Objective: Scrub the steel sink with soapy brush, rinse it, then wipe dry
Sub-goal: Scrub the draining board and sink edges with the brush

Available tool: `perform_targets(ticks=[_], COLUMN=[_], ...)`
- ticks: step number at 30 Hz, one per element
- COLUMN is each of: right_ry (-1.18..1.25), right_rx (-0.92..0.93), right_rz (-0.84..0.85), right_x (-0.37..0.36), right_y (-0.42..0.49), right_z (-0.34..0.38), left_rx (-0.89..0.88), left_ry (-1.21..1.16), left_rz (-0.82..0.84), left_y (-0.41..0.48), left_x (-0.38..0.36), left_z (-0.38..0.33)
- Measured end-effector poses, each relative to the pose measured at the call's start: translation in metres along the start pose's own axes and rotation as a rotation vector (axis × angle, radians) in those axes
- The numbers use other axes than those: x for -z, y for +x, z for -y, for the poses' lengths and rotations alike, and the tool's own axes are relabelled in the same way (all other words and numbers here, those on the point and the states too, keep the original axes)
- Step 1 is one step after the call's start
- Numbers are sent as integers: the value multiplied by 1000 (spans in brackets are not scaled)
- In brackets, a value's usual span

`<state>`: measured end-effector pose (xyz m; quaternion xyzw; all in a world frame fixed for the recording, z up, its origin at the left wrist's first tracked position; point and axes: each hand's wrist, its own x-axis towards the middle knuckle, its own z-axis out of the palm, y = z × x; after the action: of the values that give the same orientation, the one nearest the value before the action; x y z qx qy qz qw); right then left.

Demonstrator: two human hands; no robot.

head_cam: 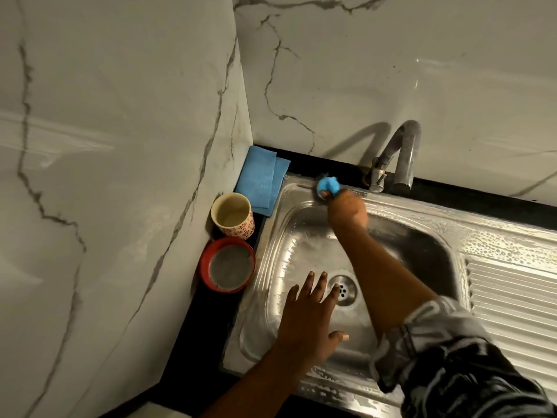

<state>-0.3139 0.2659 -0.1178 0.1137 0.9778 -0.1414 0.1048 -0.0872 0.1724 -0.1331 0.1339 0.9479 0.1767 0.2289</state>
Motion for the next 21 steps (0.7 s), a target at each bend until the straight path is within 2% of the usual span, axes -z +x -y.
perform_targets(ticks=[2,4,8,13,17,19,21], right_ry=[38,97,82,138,267,277,288], right_rx=[130,166,137,-135,-295,-260,-116], right_rz=[56,89,76,-62,-97,-41,38], right_x=[-5,-5,7,12,9,3,-2], right_y=[4,7,6,-11,-16,-19,-21], right_z=[37,64,37,-56,-47,-18,21], left_rx=[-8,-17,9,-20,-25,-13,-8], left_ry=[-18,-14,-30,-7,-13,-18,-11], left_rz=[0,17,9,31,6,8,-8], left_y=[-3,-7,-15,-13,-8,-9,-13], left_x=[0,-2,-11,-12,-8,-6,-4], left_z=[0,1,2,-4,-4,-1,3])
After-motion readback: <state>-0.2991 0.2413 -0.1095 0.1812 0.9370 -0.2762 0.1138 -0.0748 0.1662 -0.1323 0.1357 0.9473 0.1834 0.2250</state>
